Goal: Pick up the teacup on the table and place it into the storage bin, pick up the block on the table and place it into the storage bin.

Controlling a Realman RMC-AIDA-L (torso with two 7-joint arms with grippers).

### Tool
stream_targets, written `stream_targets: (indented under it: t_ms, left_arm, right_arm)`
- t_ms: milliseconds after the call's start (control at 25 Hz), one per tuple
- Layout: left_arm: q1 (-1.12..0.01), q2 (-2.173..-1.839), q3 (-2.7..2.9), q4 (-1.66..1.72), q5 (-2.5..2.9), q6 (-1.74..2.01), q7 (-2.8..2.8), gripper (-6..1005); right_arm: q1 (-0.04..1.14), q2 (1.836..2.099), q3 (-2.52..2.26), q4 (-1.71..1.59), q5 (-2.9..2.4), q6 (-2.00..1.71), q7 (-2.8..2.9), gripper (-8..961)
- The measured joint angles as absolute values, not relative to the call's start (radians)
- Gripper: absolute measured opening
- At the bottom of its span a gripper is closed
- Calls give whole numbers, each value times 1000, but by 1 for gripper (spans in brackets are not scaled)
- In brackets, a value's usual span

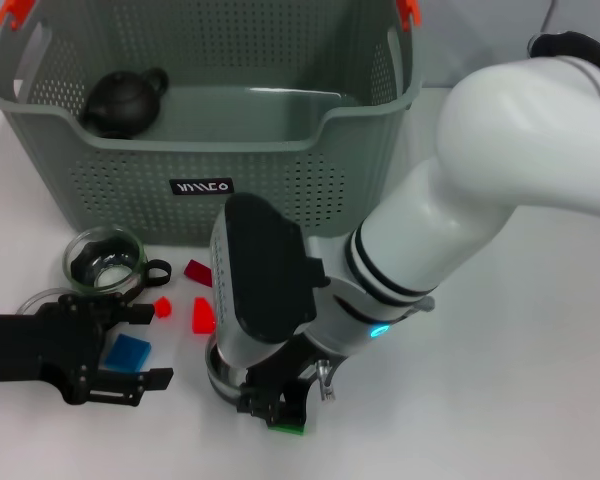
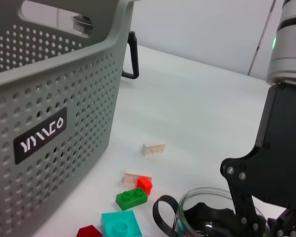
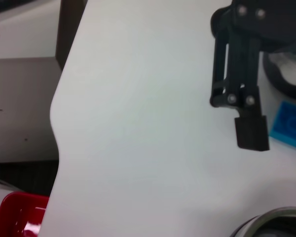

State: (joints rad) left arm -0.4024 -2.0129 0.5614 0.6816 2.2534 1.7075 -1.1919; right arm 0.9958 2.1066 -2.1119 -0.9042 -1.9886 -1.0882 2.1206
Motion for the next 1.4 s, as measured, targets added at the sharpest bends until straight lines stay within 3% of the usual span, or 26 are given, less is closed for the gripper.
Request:
stream_targets:
  t_ms: [600,1040,1400]
  left_arm:
    - [-399,-2016,556,688,2252,1718,-1192,876]
    - [-421,-2024,562,683,2252,1718,-1188,876]
    - [-438,-2028,562,682,2244,1715,-1191,876]
  right_arm:
    - [791,2100,-1656,-1461,-2185,-1481,2256,67]
    - [895,2100,-1414,-1613,-2290,-1493,2272,74]
    - [1009,2098,-1328,-1362,-2392,-1297,2189,80]
